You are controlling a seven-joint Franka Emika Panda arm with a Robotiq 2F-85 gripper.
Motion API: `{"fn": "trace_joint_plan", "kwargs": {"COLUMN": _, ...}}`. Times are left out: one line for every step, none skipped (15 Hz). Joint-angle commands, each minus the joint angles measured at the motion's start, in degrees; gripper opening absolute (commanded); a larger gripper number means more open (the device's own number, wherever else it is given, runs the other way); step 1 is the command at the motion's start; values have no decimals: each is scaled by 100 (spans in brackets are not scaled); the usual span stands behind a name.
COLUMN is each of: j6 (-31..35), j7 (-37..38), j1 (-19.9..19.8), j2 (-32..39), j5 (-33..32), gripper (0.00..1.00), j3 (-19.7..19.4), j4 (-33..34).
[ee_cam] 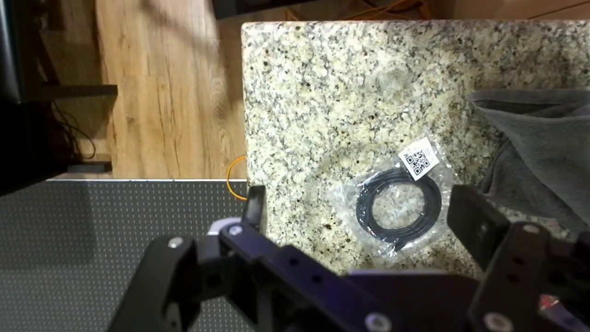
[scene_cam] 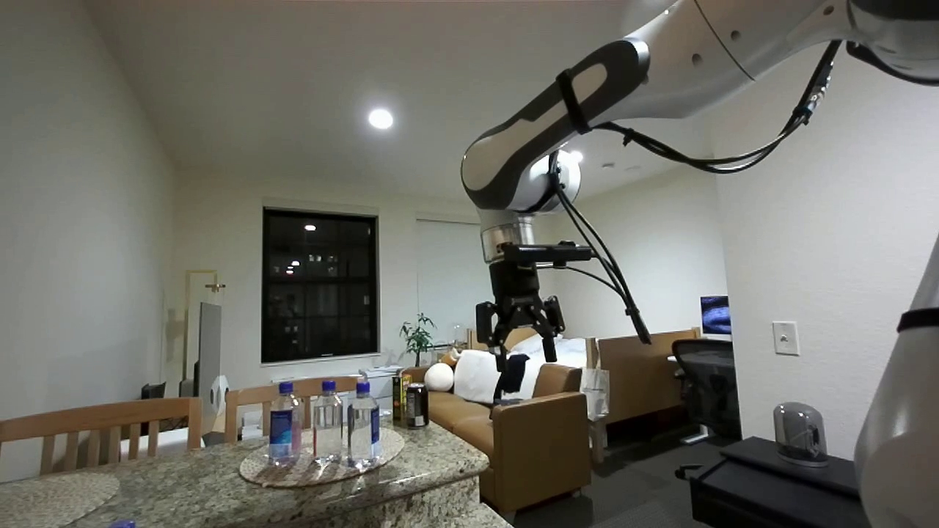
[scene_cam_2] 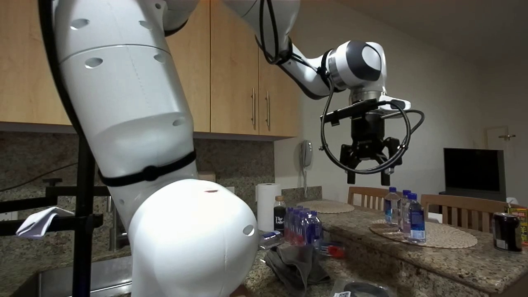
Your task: Move the Gray towel to the left
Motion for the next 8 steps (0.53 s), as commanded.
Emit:
{"fn": "trace_joint_plan", "kwargs": {"j6": -17, "j7": -15, "j1": -60, "j2": 5, "j5": 30, "gripper": 100, "j3": 20, "j4": 29}}
{"fn": "trace_joint_plan", "kwargs": {"j6": -17, "j7": -15, "j1": -62, "j2": 7, "j5": 30, "gripper": 100, "j3": 19, "j4": 30}}
{"fn": "trace_joint_plan", "kwargs": {"j6": -17, "j7": -15, "j1": -60, "j2": 9, "j5": 29, "gripper": 100, "j3": 26, "j4": 30}}
{"fn": "trace_joint_plan", "kwargs": {"j6": -17, "j7": -14, "j1": -55, "j2": 10, "j5": 28, "gripper": 100, "j3": 41, "j4": 29}}
{"fn": "trace_joint_plan", "kwargs": {"j6": -17, "j7": -13, "j1": -53, "j2": 9, "j5": 28, "gripper": 100, "j3": 49, "j4": 30}}
{"fn": "trace_joint_plan", "kwargs": {"j6": -17, "j7": -13, "j1": -54, "j2": 10, "j5": 28, "gripper": 100, "j3": 49, "j4": 30}}
{"fn": "trace_joint_plan", "kwargs": {"j6": -17, "j7": -13, "j1": -53, "j2": 10, "j5": 28, "gripper": 100, "j3": 50, "j4": 29}}
{"fn": "trace_joint_plan", "kwargs": {"j6": -17, "j7": -13, "j1": -53, "j2": 10, "j5": 28, "gripper": 100, "j3": 50, "j4": 30}}
